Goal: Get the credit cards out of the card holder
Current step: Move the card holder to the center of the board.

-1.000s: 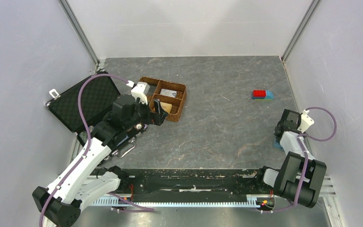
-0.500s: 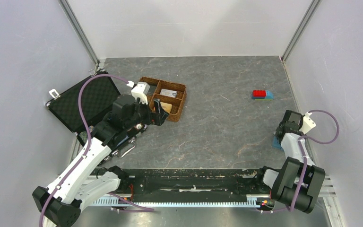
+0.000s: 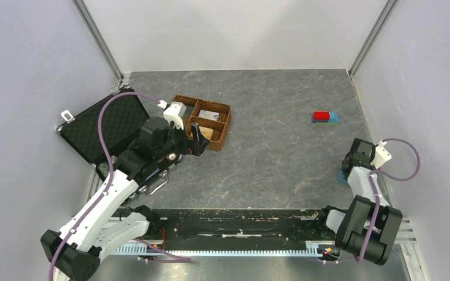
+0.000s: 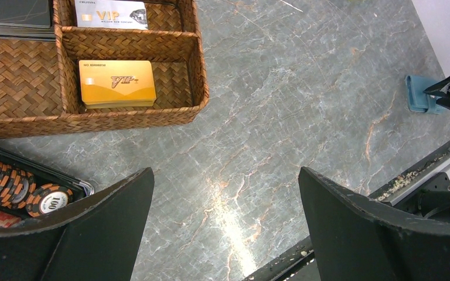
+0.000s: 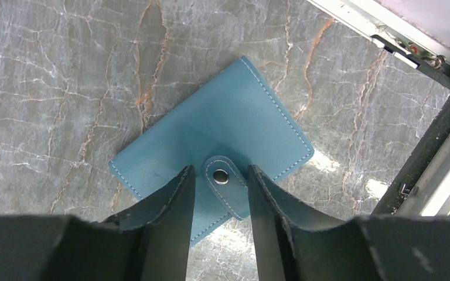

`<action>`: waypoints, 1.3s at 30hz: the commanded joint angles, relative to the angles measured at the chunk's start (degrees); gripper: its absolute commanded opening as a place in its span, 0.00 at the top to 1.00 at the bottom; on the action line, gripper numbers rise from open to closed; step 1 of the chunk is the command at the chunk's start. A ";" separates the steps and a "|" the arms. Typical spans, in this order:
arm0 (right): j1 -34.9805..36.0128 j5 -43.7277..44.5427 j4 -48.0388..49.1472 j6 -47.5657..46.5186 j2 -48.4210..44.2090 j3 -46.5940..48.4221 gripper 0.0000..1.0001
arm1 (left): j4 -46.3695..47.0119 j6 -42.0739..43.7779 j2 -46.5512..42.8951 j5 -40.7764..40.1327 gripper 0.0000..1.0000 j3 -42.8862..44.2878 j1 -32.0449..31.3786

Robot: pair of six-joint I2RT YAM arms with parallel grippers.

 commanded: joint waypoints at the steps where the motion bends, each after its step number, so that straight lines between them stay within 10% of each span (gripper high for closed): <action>1: -0.34 1.68 -0.47 -0.26 -1.41 -2.73 0.64 | 2.40 -2.57 -0.87 0.71 0.00 -0.25 -0.02; 11: -0.34 -3.69 2.51 -1.72 -4.82 -4.41 1.00 | 2.14 -2.57 -1.73 0.52 0.00 -0.31 -0.02; 28: 13.96 -33.08 15.62 -12.31 -7.05 -4.57 1.00 | 2.05 -2.82 -1.37 -0.79 0.00 -0.35 -0.02; 39: 38.23 -31.72 27.65 12.41 -13.15 -15.55 0.99 | 0.18 -2.61 -2.53 -4.48 0.00 -0.08 -0.02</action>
